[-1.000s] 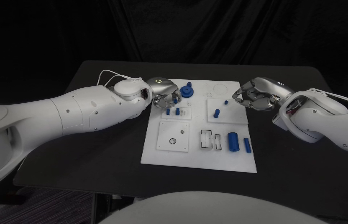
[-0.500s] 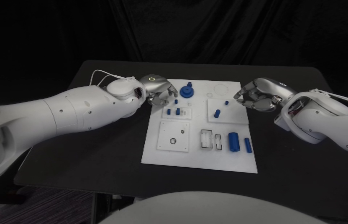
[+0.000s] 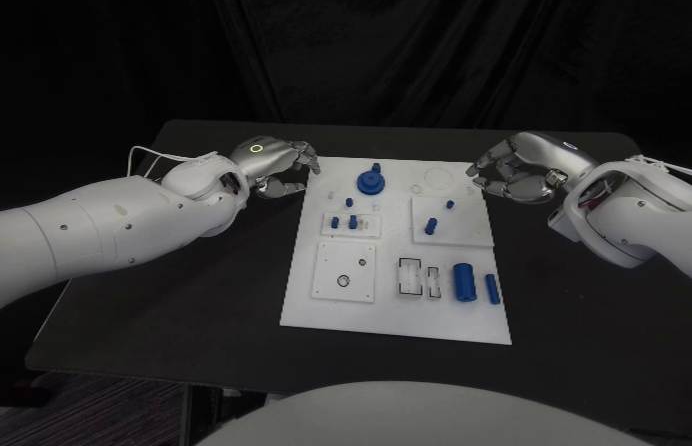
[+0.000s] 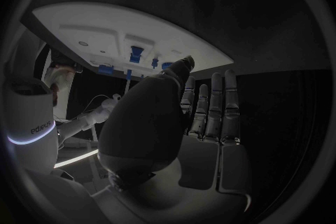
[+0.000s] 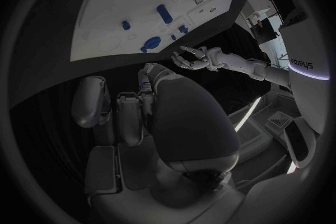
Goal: Assemble the parts on the task board
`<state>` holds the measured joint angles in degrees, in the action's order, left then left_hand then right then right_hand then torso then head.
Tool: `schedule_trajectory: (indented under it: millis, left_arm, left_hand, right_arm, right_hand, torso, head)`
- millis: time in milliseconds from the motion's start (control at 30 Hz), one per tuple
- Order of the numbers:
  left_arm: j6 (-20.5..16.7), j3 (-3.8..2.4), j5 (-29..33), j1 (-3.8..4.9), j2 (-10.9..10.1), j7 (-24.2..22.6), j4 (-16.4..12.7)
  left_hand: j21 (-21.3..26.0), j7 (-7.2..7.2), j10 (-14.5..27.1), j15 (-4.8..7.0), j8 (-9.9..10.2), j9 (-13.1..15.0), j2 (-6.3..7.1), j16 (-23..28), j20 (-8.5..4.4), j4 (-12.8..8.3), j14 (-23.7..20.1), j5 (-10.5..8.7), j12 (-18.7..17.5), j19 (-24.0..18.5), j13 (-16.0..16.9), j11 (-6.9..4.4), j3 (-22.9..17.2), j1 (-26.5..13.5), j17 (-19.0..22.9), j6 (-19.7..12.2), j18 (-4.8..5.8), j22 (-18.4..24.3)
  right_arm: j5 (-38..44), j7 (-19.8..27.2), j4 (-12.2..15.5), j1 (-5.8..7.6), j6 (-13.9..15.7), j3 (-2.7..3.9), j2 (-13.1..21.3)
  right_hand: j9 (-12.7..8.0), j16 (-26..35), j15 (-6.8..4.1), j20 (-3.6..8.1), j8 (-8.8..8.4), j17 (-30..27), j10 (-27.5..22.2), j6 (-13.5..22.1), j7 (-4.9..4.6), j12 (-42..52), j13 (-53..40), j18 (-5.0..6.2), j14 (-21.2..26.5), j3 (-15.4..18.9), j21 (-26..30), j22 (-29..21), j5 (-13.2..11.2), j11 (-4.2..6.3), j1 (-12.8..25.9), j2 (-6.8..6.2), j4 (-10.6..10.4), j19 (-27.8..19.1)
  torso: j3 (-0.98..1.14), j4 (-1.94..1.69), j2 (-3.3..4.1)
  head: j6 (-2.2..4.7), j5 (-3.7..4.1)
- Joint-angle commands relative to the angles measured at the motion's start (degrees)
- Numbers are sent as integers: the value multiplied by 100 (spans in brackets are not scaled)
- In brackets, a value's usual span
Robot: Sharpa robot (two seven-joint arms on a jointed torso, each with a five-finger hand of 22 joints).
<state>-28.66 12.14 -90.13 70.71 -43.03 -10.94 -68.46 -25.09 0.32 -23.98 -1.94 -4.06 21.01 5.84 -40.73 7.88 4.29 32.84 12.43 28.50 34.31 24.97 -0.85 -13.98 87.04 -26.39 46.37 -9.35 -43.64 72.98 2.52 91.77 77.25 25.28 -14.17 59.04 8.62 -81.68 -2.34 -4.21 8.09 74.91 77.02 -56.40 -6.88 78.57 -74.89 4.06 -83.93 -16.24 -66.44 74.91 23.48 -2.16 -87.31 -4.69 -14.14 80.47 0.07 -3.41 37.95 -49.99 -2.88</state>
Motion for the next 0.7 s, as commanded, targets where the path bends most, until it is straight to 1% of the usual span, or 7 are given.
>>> schedule_trajectory:
  millis: [33,100,167,233,267,367,700]
  left_arm:
    - [-421,-3,1639,-11,-200,-803,-216]
    - [-335,-3,2356,-10,-342,-1160,-346]
    - [-141,-3,3352,-10,-536,-1681,-546]
    - [132,-3,4263,-10,-700,-2141,-750]
    - [277,-3,4619,-10,-758,-2310,-833]
    - [837,-3,5589,-10,-895,-2750,-1049]
    - [2372,-3,7149,-69,-1077,-3484,-1538]
  left_hand:
    - [680,167,222,-163,-21,-23,-82,478,46,115,-944,97,281,-595,-70,158,62,-38,183,78,69,356]
    - [1255,237,377,-81,-21,-43,-122,634,126,233,-1332,127,486,-1041,-170,393,92,-80,328,110,66,723]
    - [1954,236,609,-259,-41,-68,-244,795,306,369,-1717,337,710,-1499,-364,655,130,-97,567,174,21,1264]
    - [2176,273,721,-399,-16,-121,-342,890,437,459,-1804,372,781,-1898,-611,831,186,-100,803,158,-33,1712]
    - [2243,275,799,-487,-3,-163,-461,1031,494,573,-1916,469,765,-2861,-826,899,226,-162,995,136,17,2676]
    - [2365,398,977,-475,29,-367,-547,1727,578,735,-2250,557,716,-3373,-1437,866,453,-166,1636,-47,-115,3809]
    - [2469,570,1674,-513,66,-1159,-1045,3403,486,1231,-2978,963,-551,-3453,-2232,585,1155,-346,2512,-862,-46,4323]
  right_arm:
    - [491,-273,13,101,84,0,-25]
    - [663,-352,13,154,41,0,-50]
    - [990,-497,-5,202,-37,0,-99]
    - [1350,-625,-34,225,-76,0,-141]
    - [1544,-695,-51,232,-85,0,-161]
    - [1897,-890,-84,233,-118,0,-198]
    - [2374,-1456,-111,115,-572,-1,-215]
  right_hand:
    - [-8,43,53,-8,-29,629,-188,24,-17,-161,29,126,-311,-65,93,690,26,-8,-10,-67,-2,-55]
    - [33,282,86,-27,39,410,-1667,-91,-33,-1461,1287,201,-184,-148,496,564,71,-41,-95,-254,59,-252]
    - [133,310,118,-54,127,389,-2951,-181,-40,-2786,2482,210,-137,-309,596,555,464,-78,-192,-413,158,-323]
    - [181,290,127,-68,156,406,-2997,-192,-51,-2944,2623,206,-133,-353,588,573,528,-91,-189,-456,196,-326]
    - [229,298,175,-92,161,396,-3128,-146,-87,-3203,2833,211,-103,-401,639,581,544,-118,-165,-494,230,-369]
    - [302,300,195,-122,202,389,-3165,-151,-82,-3407,3043,220,-72,-391,678,601,516,-152,-109,-555,280,-412]
    - [252,492,288,-231,-224,130,-4002,547,-90,-4896,4375,265,128,-247,967,599,-172,-404,197,-721,225,-570]
  torso:
    - [-7,-18,-5]
    - [-11,-27,-5]
    - [-15,-20,0]
    - [-11,-2,2]
    - [-17,-5,4]
    - [-26,-19,8]
    - [-106,-135,43]
  head:
    - [-1,48]
    - [-1,75]
    - [-1,125]
    - [-1,147]
    - [-1,165]
    - [-1,200]
    - [-1,348]
